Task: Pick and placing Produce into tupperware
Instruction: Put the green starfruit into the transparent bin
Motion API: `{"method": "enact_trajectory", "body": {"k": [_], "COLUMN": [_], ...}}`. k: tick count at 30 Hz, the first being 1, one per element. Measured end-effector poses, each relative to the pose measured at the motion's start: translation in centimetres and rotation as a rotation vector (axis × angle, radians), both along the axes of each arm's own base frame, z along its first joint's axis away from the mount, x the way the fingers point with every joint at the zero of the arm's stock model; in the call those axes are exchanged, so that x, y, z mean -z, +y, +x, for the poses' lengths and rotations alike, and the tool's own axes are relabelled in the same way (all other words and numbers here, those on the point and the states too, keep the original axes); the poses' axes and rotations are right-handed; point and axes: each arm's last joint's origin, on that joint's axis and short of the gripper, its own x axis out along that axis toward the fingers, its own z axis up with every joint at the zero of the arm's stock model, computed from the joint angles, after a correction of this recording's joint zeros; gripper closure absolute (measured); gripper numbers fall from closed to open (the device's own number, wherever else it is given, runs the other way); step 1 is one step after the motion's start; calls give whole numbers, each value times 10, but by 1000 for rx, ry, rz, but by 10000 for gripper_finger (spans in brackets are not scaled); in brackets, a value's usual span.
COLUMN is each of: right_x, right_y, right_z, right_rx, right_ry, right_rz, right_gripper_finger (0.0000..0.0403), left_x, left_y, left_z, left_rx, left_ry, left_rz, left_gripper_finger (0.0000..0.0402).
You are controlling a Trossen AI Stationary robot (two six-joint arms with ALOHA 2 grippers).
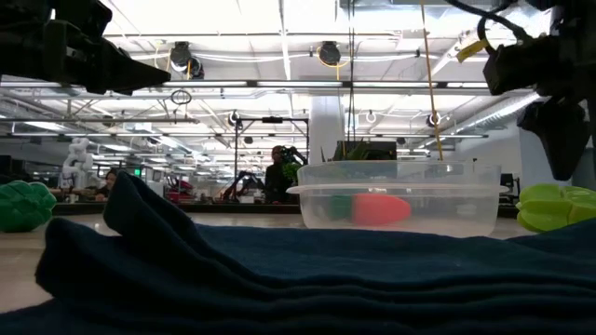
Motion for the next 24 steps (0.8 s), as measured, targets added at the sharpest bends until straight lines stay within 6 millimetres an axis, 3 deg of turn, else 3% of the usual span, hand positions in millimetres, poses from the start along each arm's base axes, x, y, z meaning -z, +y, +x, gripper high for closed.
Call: {"method": "enact_trajectory", "body": {"k": [17,24], "right_x": [24,45], "right_y": [0,-2], "right_z": [19,18], "right_rx": [7,15], "right_ry": [47,12], "right_rz": [-62,-42], "right_gripper_finger": [53,53], "left_x": [0,0], "left_y": [0,0], "left_z": [0,0], "left_rx": [0,1], "left_ry": [0,0], "left_rz": [0,0], "left_gripper_finger": [371,371]}}
